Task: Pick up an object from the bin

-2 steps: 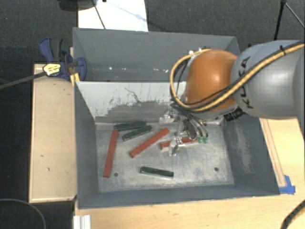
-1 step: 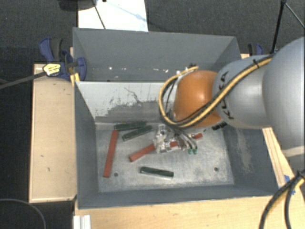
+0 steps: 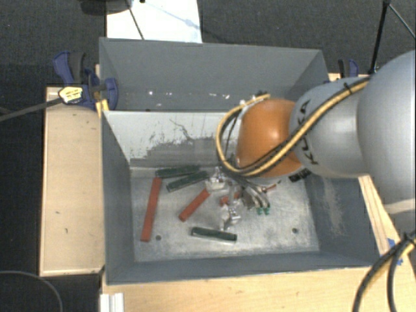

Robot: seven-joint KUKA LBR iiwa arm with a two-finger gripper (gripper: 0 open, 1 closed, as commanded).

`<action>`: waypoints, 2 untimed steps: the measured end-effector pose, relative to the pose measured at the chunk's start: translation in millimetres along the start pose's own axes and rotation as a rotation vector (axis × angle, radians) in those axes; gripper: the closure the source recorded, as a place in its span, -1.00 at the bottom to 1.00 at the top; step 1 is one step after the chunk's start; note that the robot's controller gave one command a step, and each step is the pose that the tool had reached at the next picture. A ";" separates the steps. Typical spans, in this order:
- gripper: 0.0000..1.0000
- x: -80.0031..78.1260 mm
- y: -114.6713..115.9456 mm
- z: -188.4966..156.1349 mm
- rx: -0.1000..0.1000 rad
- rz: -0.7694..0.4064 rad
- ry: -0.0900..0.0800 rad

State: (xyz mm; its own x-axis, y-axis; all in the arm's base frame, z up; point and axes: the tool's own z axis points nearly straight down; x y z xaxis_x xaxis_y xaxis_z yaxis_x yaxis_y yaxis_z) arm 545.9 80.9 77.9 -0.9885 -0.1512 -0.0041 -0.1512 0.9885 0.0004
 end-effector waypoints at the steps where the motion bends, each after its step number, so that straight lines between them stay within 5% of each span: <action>1: -1.00 -1.1 0.4 0.0 -0.001 0.001 -0.005; 2: 1.00 -60.3 31.0 -2.2 0.000 -0.054 -0.022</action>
Offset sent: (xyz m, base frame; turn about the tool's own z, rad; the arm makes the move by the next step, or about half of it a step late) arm 0.0468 0.0395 -0.0079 -0.0651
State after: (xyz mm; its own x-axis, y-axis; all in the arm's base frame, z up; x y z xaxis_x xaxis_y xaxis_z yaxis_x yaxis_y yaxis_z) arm 600.8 120.7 80.4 -0.9785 -0.2045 -0.0264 -0.2046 0.9789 -0.0006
